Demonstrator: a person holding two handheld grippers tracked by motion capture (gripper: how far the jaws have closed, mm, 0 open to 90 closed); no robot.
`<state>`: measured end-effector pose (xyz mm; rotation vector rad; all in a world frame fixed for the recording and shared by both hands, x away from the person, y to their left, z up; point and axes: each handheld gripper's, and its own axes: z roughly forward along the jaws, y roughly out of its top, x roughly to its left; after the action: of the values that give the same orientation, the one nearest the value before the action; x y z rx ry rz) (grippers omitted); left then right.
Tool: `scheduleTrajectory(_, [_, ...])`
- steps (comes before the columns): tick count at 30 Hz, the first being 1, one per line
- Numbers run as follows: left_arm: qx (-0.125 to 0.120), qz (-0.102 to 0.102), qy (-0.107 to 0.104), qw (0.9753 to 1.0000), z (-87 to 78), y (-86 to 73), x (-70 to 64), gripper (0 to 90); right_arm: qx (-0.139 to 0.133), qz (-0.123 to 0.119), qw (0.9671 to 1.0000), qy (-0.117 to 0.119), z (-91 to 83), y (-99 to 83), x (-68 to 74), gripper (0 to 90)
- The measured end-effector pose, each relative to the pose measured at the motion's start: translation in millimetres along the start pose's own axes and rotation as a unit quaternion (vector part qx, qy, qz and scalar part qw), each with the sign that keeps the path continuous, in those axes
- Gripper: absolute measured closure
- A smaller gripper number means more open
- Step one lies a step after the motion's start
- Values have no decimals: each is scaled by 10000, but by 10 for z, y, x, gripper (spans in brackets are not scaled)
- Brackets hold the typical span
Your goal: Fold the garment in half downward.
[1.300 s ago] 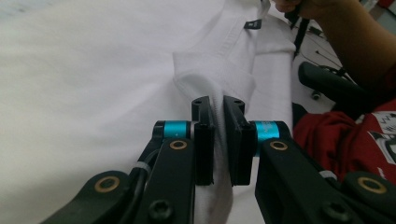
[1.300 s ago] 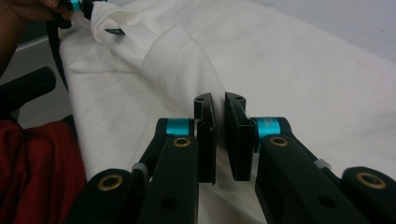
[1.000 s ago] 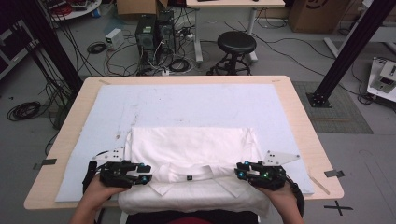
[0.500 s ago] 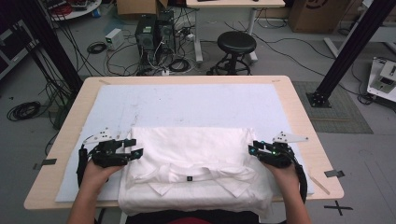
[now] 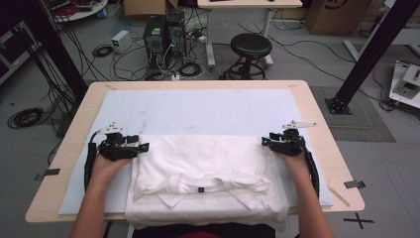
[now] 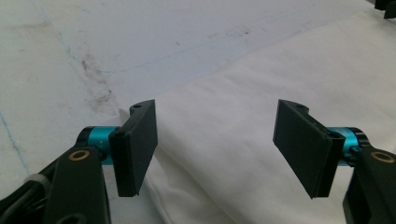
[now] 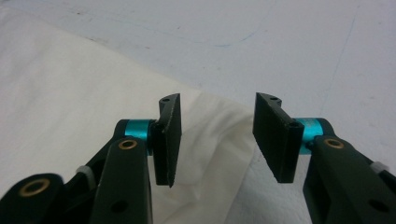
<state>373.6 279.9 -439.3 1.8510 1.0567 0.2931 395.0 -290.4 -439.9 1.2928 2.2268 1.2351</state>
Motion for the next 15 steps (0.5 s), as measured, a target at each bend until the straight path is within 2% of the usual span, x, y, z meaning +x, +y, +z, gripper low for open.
scheduleTrajectory(7, [204, -181, 289, 9992, 138, 22, 124, 301, 165, -163, 9997, -100, 129, 12, -28, 453])
scheduleTrajectory(8, [204, -181, 289, 9992, 138, 22, 124, 301, 165, -163, 9997, -100, 129, 12, -28, 453])
scheduleTrajectory(9, [296, -242, 368, 9986, 178, 2, 153, 301, 196, -136, 9995, -188, 165, 6, -45, 400])
scheduleTrajectory(15, [393, -222, 467, 9979, 201, 12, 141, 299, 289, -22, 9995, -149, 190, 16, -69, 398])
